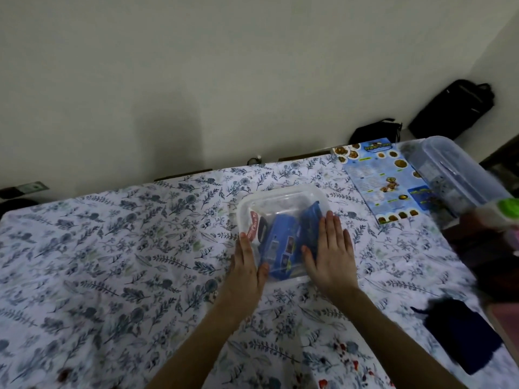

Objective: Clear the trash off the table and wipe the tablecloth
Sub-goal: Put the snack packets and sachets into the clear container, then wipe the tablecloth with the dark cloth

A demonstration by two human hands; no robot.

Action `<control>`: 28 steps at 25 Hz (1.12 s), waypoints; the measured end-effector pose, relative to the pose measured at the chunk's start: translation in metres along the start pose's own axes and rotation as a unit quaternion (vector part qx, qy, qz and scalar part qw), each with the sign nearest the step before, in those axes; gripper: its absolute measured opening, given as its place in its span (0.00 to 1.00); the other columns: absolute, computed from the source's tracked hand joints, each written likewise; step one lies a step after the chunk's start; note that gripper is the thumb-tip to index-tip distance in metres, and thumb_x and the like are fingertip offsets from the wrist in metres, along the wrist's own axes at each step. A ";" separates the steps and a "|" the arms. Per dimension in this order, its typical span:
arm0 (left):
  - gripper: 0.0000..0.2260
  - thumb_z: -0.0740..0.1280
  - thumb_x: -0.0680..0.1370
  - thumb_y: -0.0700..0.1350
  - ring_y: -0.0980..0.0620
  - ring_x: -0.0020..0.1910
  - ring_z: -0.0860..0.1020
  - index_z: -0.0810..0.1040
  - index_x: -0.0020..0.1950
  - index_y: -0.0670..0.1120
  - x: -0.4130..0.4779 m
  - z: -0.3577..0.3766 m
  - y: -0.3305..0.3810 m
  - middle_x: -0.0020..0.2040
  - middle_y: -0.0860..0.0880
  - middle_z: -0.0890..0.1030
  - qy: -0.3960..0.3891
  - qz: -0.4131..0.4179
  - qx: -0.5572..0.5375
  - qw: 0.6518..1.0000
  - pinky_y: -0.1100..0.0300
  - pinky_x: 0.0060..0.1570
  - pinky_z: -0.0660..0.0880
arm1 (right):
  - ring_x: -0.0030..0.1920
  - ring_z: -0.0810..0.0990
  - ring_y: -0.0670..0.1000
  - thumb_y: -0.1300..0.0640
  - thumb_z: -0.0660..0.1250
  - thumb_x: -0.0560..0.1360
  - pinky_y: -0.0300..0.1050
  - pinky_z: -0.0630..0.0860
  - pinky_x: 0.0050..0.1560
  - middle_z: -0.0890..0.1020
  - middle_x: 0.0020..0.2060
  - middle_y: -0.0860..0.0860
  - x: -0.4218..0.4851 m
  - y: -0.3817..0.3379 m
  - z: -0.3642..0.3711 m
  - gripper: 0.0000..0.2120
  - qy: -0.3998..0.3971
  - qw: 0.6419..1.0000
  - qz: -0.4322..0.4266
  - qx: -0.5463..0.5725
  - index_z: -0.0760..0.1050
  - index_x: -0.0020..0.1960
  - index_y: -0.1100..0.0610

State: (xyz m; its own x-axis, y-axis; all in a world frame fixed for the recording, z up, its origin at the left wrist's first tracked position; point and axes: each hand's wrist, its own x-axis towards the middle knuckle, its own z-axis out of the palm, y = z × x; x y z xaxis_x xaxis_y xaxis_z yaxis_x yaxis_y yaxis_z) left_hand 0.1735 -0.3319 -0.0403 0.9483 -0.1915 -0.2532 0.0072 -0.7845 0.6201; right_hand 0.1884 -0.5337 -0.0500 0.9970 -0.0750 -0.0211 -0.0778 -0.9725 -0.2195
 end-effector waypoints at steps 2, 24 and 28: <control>0.36 0.51 0.79 0.59 0.39 0.76 0.54 0.34 0.76 0.44 0.025 -0.003 0.007 0.78 0.40 0.43 -0.021 -0.016 0.055 0.998 0.47 0.73 0.59 | 0.76 0.37 0.56 0.36 0.37 0.74 0.57 0.41 0.75 0.40 0.76 0.58 0.025 0.008 -0.003 0.39 -0.025 0.999 0.010 -0.026 0.38 0.75 0.61; 0.26 0.47 0.79 0.57 0.54 0.75 0.57 0.65 0.72 0.47 -0.019 0.139 0.045 0.76 0.52 0.60 -0.149 0.266 0.092 0.948 0.59 0.73 0.58 | 0.53 0.70 0.67 0.44 0.67 0.72 0.63 0.71 0.53 0.70 0.57 0.66 -0.170 0.234 0.014 0.37 0.054 0.973 0.225 0.024 0.57 0.74 0.56; 0.24 0.49 0.79 0.56 0.59 0.73 0.61 0.68 0.70 0.47 -0.028 0.114 0.024 0.74 0.53 0.64 -0.117 0.240 0.046 0.962 0.62 0.71 0.61 | 0.55 0.69 0.68 0.51 0.68 0.73 0.63 0.71 0.54 0.68 0.58 0.65 -0.168 0.200 0.011 0.36 0.085 0.959 0.246 0.110 0.56 0.75 0.56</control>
State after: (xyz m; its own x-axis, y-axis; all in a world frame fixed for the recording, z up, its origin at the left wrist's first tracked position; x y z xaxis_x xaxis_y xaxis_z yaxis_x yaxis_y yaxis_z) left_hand 0.1113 -0.4120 -0.1029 0.7370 -0.6650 -0.1207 -0.4526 -0.6182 0.6426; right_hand 0.0057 -0.7131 -0.1007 0.8247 -0.5653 -0.0198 -0.5189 -0.7421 -0.4244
